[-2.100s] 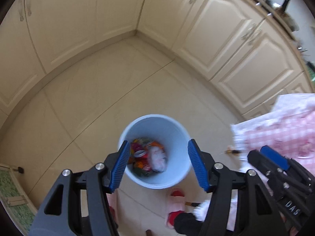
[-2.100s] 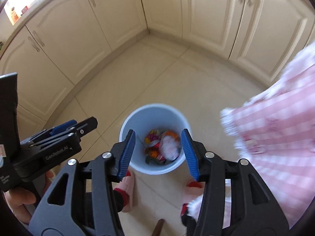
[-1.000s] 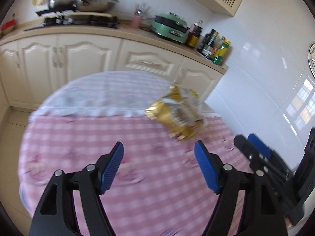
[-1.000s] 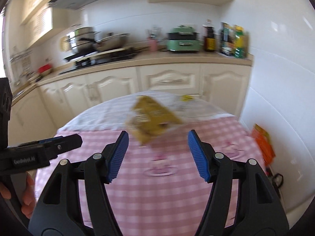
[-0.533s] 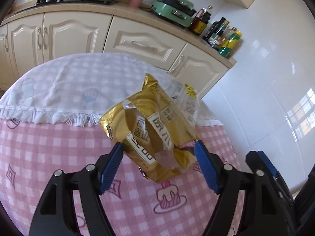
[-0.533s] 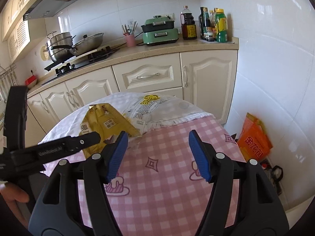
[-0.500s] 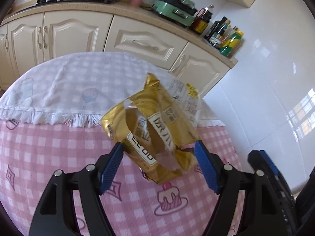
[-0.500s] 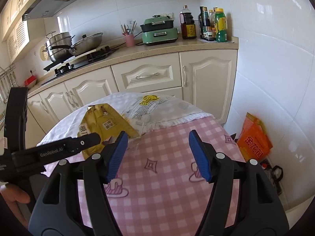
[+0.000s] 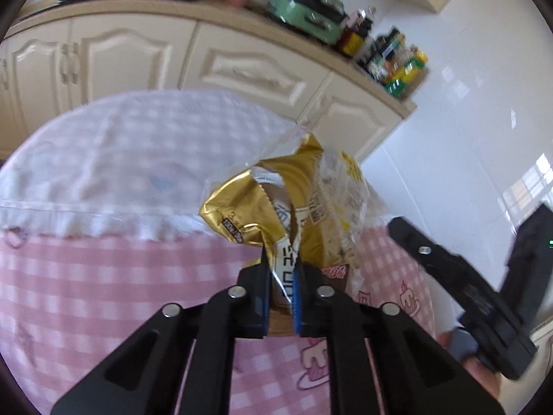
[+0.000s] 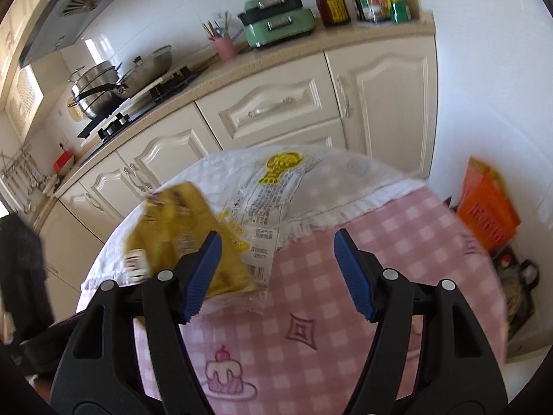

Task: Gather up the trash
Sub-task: 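Grasp the gold chip bag with the left gripper while the right grasps the clear wrapper, then carry the chip bag and clear wrapper over the blue bin and open both grippers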

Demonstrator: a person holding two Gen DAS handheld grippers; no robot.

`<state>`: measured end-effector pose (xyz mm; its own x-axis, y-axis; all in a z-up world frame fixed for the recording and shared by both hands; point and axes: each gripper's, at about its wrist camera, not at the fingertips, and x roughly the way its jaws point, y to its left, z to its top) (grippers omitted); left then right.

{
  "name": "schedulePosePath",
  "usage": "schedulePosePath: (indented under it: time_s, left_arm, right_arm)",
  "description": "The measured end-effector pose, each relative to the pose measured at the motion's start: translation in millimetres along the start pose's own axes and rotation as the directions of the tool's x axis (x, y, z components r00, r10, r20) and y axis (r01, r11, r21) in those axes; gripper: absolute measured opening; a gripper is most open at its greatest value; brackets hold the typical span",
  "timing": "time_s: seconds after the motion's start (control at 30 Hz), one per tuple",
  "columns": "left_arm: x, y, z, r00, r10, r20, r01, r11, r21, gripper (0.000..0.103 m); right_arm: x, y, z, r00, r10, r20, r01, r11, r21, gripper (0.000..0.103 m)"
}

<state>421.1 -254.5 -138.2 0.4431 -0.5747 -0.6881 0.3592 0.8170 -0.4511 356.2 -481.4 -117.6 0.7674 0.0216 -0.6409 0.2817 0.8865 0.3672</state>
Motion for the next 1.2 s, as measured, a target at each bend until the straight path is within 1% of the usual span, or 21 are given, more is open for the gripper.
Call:
schedulePosePath:
  time_s: [0.07,0.13,0.23,0.3,0.37,0.4,0.43,0.47,0.53,0.6,0.7,0.77,0.87,0.9,0.93,1.03,1.13,1.17,1.2]
  left_arm:
    - [-16,10,3,0.999,0.022,0.049,-0.022,1.0,-0.005,0.008]
    - [-34,22,7,0.991,0.072,0.11,-0.071,0.997,-0.019,0.008]
    - [-51,38,13,0.979,0.125,0.159,-0.119,0.992,-0.048,0.008]
    - [-60,47,17,0.973,0.149,0.176,-0.14,0.988,-0.059,0.008]
    - [-66,55,17,0.972,0.153,0.179,-0.143,0.987,-0.07,0.008]
    - [-70,58,17,0.971,0.154,0.18,-0.143,0.987,-0.075,0.008]
    - [-72,61,17,0.971,0.154,0.183,-0.141,0.987,-0.079,0.008]
    - [-76,65,16,0.971,0.151,0.185,-0.138,0.987,-0.084,0.008]
    - [-81,68,15,0.971,0.147,0.187,-0.132,0.987,-0.089,0.008]
    - [-91,74,11,0.971,0.139,0.193,-0.123,0.988,-0.094,0.008]
    - [-112,83,2,0.967,0.137,0.214,-0.119,0.988,-0.095,0.008]
    - [-129,90,-5,0.962,0.14,0.234,-0.12,0.988,-0.097,0.008]
    - [-162,109,-18,0.95,0.16,0.268,-0.136,0.985,-0.104,0.008]
    - [-173,116,-24,0.945,0.173,0.277,-0.149,0.983,-0.105,0.008]
    - [-186,125,-30,0.938,0.19,0.289,-0.164,0.98,-0.111,0.008]
    - [-221,153,-48,0.92,0.235,0.315,-0.202,0.97,-0.132,0.008]
    - [-254,181,-72,0.897,0.289,0.336,-0.253,0.956,-0.145,0.008]
    - [-264,190,-81,0.888,0.306,0.343,-0.268,0.951,-0.153,0.008]
    - [-276,203,-92,0.876,0.331,0.35,-0.289,0.943,-0.166,0.008]
  right_arm:
    - [12,0,2,1.0,0.012,-0.022,-0.012,1.0,0.028,0.067]
    - [24,1,4,0.999,0.023,-0.039,-0.021,0.999,0.047,0.067]
    - [48,4,6,0.996,0.035,-0.077,-0.029,0.997,0.075,0.067]
    - [63,3,6,0.992,0.058,-0.112,-0.045,0.993,0.111,0.066]
    - [69,5,5,0.991,0.062,-0.117,-0.049,0.993,0.106,0.033]
    - [70,7,4,0.99,0.059,-0.128,-0.047,0.994,0.097,0.027]
    - [69,8,3,0.989,0.064,-0.131,-0.051,0.994,0.097,0.016]
    - [66,11,1,0.989,0.077,-0.128,-0.066,0.994,0.087,0.012]
    - [55,20,-2,0.992,0.072,-0.107,-0.066,0.996,0.058,0.008]
    - [38,36,-5,0.994,0.078,-0.073,-0.077,0.997,0.007,0.007]
    - [10,69,-10,0.993,0.111,-0.029,-0.113,0.991,-0.072,0.007]
    - [-9,98,-16,0.989,0.15,-0.01,-0.15,0.981,-0.126,0.007]
    - [-29,138,-27,0.979,0.205,0.002,-0.201,0.961,-0.191,0.007]
    - [-37,157,-33,0.972,0.236,-0.005,-0.232,0.948,-0.218,0.007]
    - [-41,168,-37,0.968,0.252,-0.01,-0.247,0.941,-0.233,0.007]
    - [-53,218,-60,0.951,0.307,-0.032,-0.301,0.903,-0.305,0.007]
    - [-60,265,-91,0.932,0.357,-0.069,-0.356,0.862,-0.362,0.007]
    - [-61,285,-106,0.922,0.375,-0.093,-0.381,0.84,-0.386,0.007]
    - [-61,298,-116,0.917,0.385,-0.108,-0.394,0.828,-0.399,0.007]
